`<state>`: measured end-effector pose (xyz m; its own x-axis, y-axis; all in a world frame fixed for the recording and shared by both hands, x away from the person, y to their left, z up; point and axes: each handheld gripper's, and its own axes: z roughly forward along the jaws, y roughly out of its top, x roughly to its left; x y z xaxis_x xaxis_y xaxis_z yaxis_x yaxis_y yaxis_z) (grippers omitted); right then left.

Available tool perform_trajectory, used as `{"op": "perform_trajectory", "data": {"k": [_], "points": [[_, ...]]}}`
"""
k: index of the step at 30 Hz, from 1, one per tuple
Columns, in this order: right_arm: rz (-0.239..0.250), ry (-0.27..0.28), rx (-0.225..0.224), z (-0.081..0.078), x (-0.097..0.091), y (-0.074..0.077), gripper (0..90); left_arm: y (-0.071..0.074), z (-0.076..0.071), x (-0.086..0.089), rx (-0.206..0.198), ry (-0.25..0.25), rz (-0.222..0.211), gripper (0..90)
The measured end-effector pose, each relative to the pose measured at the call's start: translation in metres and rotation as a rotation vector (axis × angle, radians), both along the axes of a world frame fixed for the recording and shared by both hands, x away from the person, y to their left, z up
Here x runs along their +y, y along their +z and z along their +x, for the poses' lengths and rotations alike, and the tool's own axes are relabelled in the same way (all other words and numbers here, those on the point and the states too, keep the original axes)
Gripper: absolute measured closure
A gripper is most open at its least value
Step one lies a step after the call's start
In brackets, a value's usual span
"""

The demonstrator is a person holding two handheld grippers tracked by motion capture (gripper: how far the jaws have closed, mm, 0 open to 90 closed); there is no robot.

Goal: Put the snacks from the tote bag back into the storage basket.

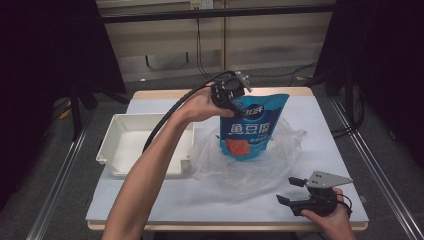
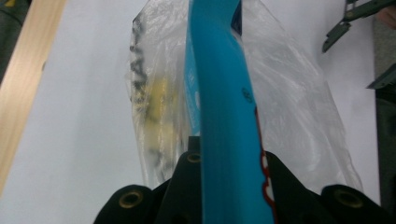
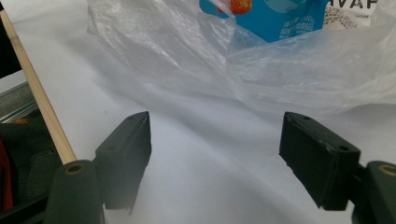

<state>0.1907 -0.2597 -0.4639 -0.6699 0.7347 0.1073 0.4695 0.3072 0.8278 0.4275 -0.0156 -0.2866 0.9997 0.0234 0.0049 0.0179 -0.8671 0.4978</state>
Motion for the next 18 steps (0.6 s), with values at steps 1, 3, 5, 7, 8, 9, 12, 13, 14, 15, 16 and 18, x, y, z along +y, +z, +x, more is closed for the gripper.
{"op": "perform_trajectory", "data": {"k": [1,3,5,7,8,9,12,13,14,15,16,18], "points": [[-0.003,0.003,-0.002,0.000,0.000,0.000,25.0,0.001,-0.001,-0.001,-0.011,-0.001,0.001,90.0],[-0.001,0.002,-0.001,0.000,0.000,0.000,24.9,0.004,-0.001,-0.002,-0.007,-0.004,-0.004,90.0],[0.002,0.000,-0.001,0.000,0.000,0.000,24.9,0.008,-0.002,-0.002,0.005,-0.008,-0.011,90.0],[0.003,-0.002,-0.002,-0.001,-0.001,0.001,23.9,0.010,-0.004,-0.002,0.015,0.006,-0.026,90.0],[0.005,-0.004,0.000,-0.001,-0.001,0.001,23.6,0.013,-0.005,-0.002,0.006,-0.003,-0.022,90.0],[0.004,-0.006,0.002,-0.001,-0.001,0.001,23.6,0.015,-0.006,-0.002,-0.007,-0.001,-0.028,90.0],[0.003,-0.006,0.002,0.000,-0.001,0.001,23.5,0.020,-0.009,0.000,-0.009,0.002,-0.044,90.0],[0.005,-0.007,0.001,0.000,-0.001,0.001,23.5,0.022,-0.009,0.000,0.000,-0.007,-0.041,90.0],[0.006,-0.006,0.001,0.000,-0.001,0.001,23.4,0.024,-0.010,0.001,-0.020,-0.014,-0.020,90.0],[0.004,-0.006,0.002,0.000,-0.001,0.001,23.2,0.025,-0.011,0.001,-0.019,-0.013,-0.015,90.0],[0.002,-0.006,0.001,0.000,-0.001,0.001,23.2,0.027,-0.012,0.001,-0.026,-0.026,0.000,90.0],[0.003,-0.008,0.002,0.000,-0.001,0.000,22.9,0.030,-0.013,0.002,-0.044,-0.023,0.022,90.0]]}}
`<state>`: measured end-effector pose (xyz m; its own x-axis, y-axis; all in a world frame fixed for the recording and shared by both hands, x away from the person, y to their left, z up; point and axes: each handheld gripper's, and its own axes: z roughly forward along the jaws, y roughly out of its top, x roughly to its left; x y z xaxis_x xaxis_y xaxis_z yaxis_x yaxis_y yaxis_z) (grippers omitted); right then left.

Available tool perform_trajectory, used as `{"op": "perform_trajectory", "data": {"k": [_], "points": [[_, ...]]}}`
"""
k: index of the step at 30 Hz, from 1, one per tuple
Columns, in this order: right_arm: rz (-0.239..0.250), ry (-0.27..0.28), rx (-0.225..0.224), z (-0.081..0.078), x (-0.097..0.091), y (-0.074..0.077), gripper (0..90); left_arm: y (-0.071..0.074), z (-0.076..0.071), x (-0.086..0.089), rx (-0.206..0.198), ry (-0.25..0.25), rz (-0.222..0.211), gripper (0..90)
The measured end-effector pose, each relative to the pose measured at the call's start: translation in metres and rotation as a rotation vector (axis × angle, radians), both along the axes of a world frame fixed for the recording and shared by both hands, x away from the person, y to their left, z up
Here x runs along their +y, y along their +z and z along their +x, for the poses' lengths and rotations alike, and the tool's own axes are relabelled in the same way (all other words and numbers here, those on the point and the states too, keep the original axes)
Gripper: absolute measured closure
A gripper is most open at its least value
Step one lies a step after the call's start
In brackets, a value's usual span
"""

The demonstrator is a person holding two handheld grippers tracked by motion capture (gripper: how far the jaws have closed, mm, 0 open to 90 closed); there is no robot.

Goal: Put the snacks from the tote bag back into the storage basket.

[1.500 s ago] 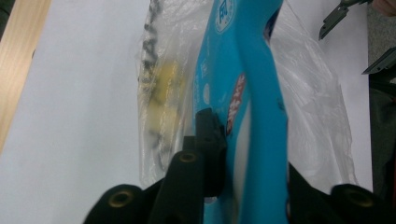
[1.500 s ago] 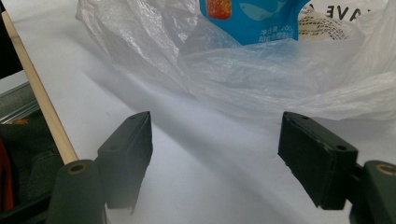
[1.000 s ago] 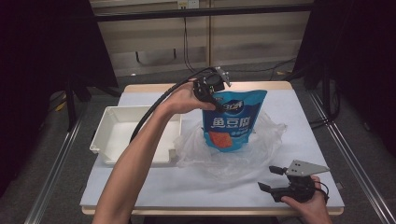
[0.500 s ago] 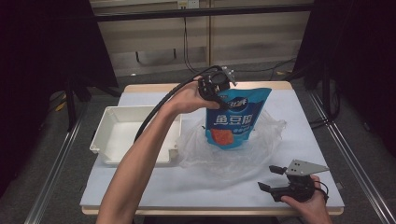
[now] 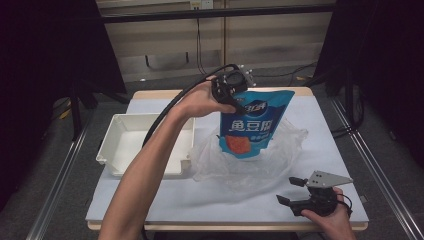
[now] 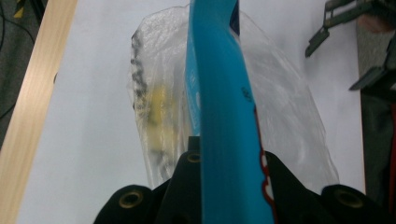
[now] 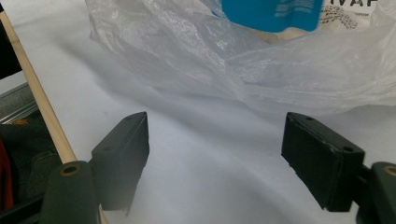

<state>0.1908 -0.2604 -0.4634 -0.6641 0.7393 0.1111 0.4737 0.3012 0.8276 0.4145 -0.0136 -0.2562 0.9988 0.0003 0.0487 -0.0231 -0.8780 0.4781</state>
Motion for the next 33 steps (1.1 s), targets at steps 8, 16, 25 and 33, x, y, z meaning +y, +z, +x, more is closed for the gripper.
{"op": "perform_trajectory", "data": {"k": [8,16,25,33], "points": [[0.001,-0.007,0.001,0.000,-0.001,0.000,21.8,0.012,0.001,0.013,0.005,0.021,-0.070,90.0],[0.001,-0.010,-0.001,0.000,-0.001,0.000,20.4,0.023,0.001,0.012,-0.008,0.042,-0.077,90.0],[0.003,-0.009,-0.002,0.000,-0.001,0.000,19.8,0.039,-0.001,0.013,-0.010,0.056,-0.102,90.0],[0.000,-0.019,-0.002,0.000,-0.001,0.001,16.4,0.053,0.000,0.024,-0.001,0.073,-0.104,90.0]]}}
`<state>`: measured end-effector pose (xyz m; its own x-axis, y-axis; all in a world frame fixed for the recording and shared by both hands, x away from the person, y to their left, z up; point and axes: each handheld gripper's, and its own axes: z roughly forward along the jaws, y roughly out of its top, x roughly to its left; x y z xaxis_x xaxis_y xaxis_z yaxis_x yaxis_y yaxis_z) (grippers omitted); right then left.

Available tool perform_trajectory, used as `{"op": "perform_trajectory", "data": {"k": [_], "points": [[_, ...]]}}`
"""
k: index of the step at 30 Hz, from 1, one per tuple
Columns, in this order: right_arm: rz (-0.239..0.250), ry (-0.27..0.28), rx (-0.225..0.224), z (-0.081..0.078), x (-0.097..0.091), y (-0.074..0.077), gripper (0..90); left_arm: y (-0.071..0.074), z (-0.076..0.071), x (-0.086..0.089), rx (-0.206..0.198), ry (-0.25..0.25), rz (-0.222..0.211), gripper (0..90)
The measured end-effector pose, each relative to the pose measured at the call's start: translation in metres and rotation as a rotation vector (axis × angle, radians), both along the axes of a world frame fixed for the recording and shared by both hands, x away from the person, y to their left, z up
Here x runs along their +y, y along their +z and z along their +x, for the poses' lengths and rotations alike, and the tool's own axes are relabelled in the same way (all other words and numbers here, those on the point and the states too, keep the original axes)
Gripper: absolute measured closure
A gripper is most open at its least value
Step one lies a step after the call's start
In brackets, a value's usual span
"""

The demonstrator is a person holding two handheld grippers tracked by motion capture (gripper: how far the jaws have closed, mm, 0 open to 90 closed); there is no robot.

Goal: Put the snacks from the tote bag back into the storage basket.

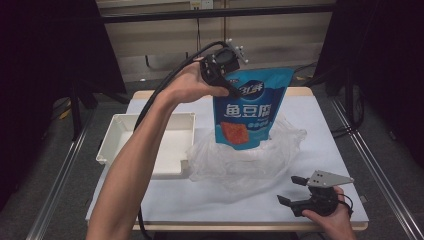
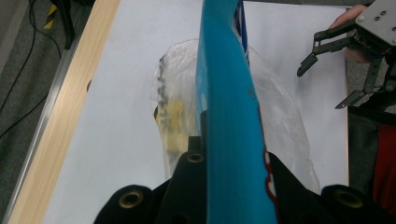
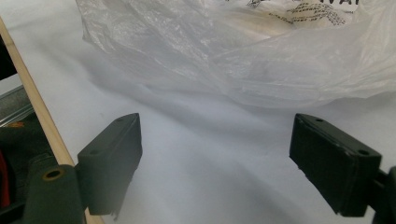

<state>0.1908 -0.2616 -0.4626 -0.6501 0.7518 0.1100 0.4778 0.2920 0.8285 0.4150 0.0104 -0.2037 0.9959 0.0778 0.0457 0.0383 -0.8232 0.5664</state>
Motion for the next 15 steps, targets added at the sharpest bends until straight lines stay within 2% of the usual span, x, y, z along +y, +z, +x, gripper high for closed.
{"op": "perform_trajectory", "data": {"k": [4,7,9,11,13,15], "points": [[-0.001,-0.004,0.000,0.000,0.000,0.000,15.8,0.007,-0.001,0.006,-0.003,-0.022,-0.001,90.0],[-0.001,-0.004,-0.002,0.000,0.000,0.000,15.7,0.013,-0.001,0.011,-0.018,-0.020,-0.009,90.0],[0.000,-0.003,-0.002,0.000,0.000,0.000,15.2,0.016,0.000,0.016,-0.014,0.000,-0.034,90.0],[0.000,-0.008,-0.003,0.000,-0.001,0.000,15.1,0.020,0.000,0.021,-0.019,-0.009,-0.034,90.0],[0.001,-0.010,-0.003,0.000,-0.001,0.000,15.1,0.023,-0.002,0.026,-0.030,0.004,-0.039,90.0],[0.001,-0.008,-0.003,0.001,-0.001,0.000,15.1,0.027,-0.004,0.029,-0.071,0.004,-0.021,90.0]]}}
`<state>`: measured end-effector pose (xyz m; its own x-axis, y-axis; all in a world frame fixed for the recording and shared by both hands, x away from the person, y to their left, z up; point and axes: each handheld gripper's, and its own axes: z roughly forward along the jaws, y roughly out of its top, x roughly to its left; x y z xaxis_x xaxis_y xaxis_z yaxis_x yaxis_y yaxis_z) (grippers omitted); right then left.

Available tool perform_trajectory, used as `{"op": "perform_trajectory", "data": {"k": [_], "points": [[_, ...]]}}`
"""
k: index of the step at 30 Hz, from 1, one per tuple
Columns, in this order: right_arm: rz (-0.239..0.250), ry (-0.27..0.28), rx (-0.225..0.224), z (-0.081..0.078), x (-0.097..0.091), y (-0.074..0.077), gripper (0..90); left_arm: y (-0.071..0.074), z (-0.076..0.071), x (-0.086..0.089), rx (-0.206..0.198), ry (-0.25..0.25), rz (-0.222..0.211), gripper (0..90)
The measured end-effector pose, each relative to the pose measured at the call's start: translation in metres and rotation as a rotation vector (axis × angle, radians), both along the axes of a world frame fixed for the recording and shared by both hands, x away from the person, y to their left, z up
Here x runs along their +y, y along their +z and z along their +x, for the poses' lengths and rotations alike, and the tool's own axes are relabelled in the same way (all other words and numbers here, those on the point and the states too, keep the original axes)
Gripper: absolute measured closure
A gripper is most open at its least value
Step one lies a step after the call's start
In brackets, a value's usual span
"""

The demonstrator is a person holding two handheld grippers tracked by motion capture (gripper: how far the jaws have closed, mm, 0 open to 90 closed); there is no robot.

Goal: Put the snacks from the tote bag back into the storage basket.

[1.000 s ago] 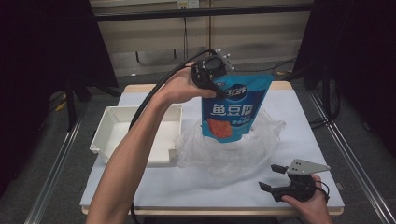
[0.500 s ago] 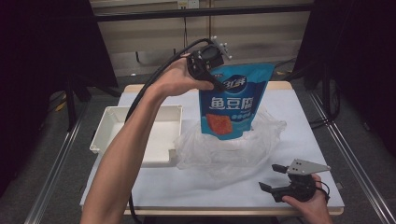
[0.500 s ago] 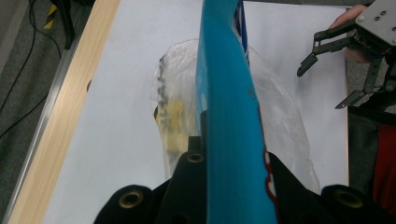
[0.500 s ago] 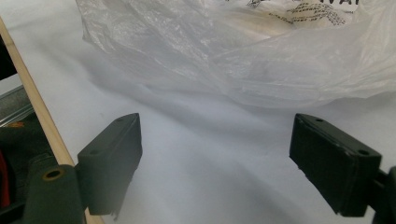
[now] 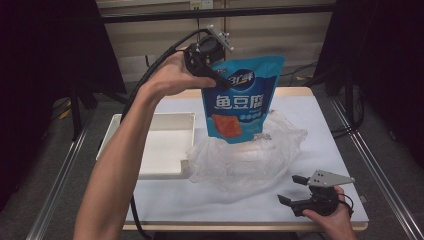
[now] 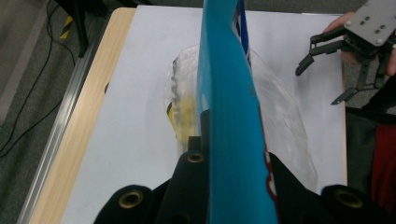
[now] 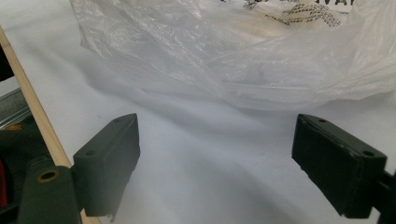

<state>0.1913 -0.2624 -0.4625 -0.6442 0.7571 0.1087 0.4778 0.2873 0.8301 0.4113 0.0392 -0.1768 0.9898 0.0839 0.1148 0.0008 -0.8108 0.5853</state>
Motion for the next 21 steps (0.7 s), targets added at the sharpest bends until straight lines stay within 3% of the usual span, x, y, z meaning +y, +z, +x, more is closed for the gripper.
{"op": "perform_trajectory", "data": {"k": [5,16,21], "points": [[0.000,0.006,0.008,0.000,0.001,0.000,15.0,0.002,0.003,0.010,0.020,0.014,-0.005,90.0],[0.001,0.005,0.010,0.001,0.001,-0.001,14.8,0.013,0.007,0.042,0.000,0.045,0.008,90.0],[0.001,0.003,0.007,0.001,0.000,-0.001,14.8,0.014,0.012,0.059,-0.002,0.085,0.024,90.0]]}}
